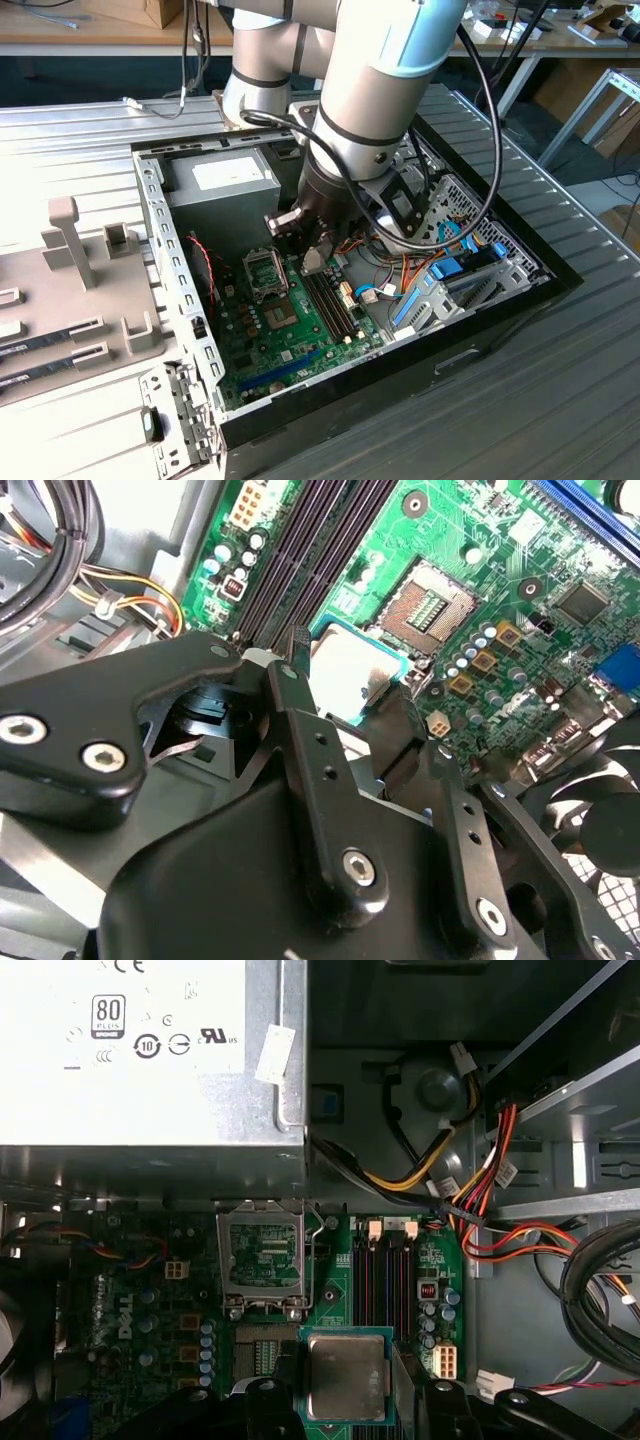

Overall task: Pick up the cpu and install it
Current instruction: 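Place the cpu into insertion slot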

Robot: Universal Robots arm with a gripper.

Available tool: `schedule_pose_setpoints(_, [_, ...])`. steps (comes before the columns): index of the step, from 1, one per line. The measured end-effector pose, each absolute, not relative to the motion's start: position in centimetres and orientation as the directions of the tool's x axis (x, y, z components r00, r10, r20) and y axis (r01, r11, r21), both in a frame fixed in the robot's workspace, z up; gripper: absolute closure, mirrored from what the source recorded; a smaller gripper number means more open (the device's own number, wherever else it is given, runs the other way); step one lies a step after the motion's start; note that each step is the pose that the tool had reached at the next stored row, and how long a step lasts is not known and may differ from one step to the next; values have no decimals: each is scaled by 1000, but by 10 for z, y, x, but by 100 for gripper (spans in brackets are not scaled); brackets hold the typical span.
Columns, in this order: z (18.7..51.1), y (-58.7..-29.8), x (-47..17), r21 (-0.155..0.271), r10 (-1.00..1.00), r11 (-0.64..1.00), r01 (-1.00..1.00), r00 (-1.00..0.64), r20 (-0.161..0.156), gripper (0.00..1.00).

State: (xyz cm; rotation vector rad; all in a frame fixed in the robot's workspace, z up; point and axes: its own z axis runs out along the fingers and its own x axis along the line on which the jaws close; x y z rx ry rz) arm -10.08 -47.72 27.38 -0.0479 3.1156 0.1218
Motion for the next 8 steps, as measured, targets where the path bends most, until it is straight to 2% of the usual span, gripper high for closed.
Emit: schedule_pose_setpoints(8, [271,-479,-101,78,-30,996,-32,-999,-24,53])
